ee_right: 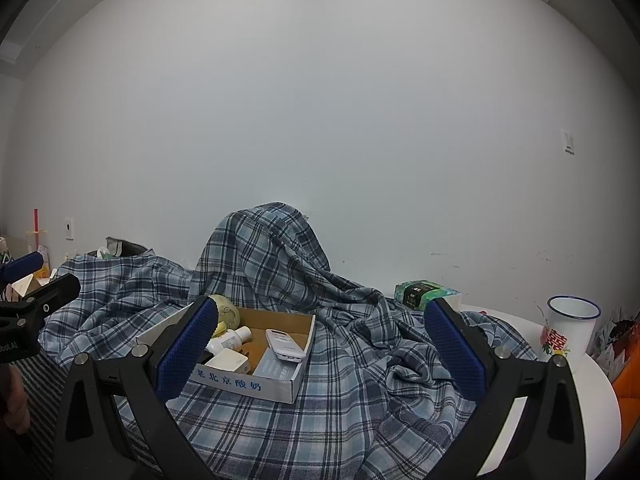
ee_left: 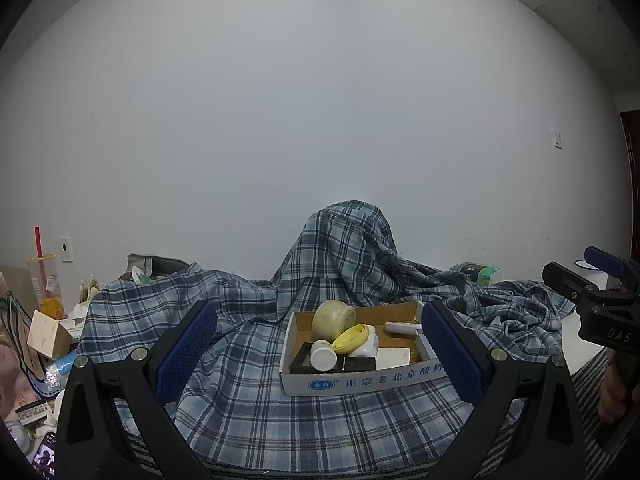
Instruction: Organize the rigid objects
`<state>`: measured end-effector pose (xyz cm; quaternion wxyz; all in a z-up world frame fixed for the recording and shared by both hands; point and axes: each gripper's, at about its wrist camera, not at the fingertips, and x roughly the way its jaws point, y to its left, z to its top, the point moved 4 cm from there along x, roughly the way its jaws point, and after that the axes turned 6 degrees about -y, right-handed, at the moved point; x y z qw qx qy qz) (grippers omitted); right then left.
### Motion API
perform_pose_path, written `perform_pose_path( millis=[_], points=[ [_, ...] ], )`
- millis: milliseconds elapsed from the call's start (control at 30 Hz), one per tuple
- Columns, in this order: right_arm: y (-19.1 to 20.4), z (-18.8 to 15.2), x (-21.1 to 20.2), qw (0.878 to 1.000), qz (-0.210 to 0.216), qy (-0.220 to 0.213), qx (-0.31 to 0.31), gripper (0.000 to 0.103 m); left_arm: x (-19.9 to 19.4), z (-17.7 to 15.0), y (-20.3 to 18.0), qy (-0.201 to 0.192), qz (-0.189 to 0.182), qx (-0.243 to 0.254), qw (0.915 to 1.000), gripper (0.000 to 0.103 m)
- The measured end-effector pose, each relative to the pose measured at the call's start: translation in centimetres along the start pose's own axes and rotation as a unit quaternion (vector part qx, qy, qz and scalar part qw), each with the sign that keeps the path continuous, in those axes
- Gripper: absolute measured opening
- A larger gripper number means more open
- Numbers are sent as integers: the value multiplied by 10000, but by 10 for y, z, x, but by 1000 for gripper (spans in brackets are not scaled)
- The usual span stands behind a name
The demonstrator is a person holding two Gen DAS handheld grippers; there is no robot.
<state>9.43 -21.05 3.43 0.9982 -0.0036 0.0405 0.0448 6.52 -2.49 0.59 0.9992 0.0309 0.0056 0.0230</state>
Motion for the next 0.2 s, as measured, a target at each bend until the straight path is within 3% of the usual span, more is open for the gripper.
perform_pose_path(
  millis=[200],
  points=[
    [0,0,0,10000,-1,2,-3,103,0,0,0,2,-3,3,10000,103]
  ],
)
